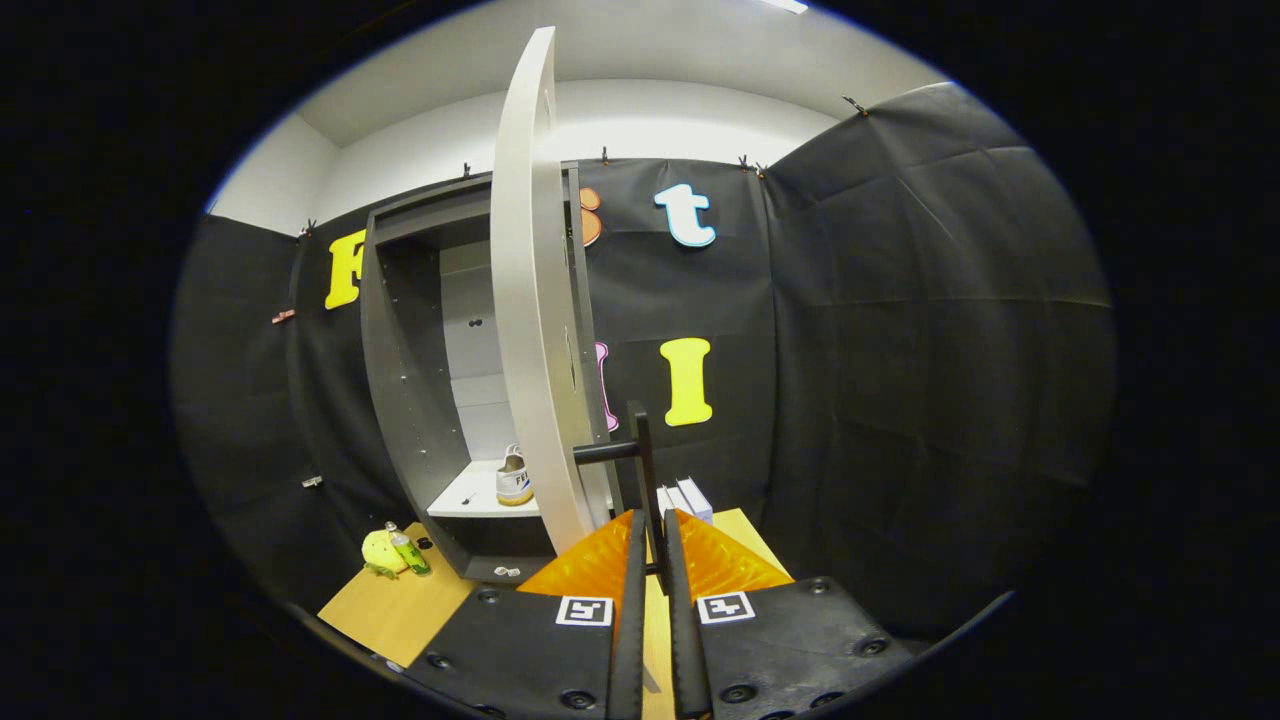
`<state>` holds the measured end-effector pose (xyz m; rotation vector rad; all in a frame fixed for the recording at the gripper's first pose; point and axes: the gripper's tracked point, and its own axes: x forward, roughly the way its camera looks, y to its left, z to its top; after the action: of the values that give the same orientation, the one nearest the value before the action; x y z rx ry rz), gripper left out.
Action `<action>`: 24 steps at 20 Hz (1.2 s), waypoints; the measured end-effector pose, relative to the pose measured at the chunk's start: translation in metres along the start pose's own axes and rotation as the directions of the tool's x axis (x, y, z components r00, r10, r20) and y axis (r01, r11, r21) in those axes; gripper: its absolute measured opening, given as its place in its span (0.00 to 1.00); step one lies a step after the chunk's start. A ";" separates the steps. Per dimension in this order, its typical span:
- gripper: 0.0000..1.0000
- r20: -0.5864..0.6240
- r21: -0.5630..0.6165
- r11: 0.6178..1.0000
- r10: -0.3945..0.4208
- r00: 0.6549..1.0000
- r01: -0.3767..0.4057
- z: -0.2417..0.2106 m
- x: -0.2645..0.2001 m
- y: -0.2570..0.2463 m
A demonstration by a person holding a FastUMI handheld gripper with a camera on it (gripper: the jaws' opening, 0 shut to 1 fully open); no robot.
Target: Open the shoe cabinet door, grab the shoes and put them into the shoe cabinet, then close the shoe cabinet door.
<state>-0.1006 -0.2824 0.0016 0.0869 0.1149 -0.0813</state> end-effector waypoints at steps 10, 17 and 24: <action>0.17 0.005 -0.004 0.999 -0.039 0.999 0.039 -0.026 -0.005 0.085; 0.17 0.012 -0.014 1.000 -0.026 1.000 0.026 -0.039 -0.002 0.161; 0.17 -0.018 -0.017 0.995 0.097 0.995 -0.097 -0.053 0.035 0.244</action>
<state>-0.0506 -0.0380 -0.0350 0.0753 0.1288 0.0173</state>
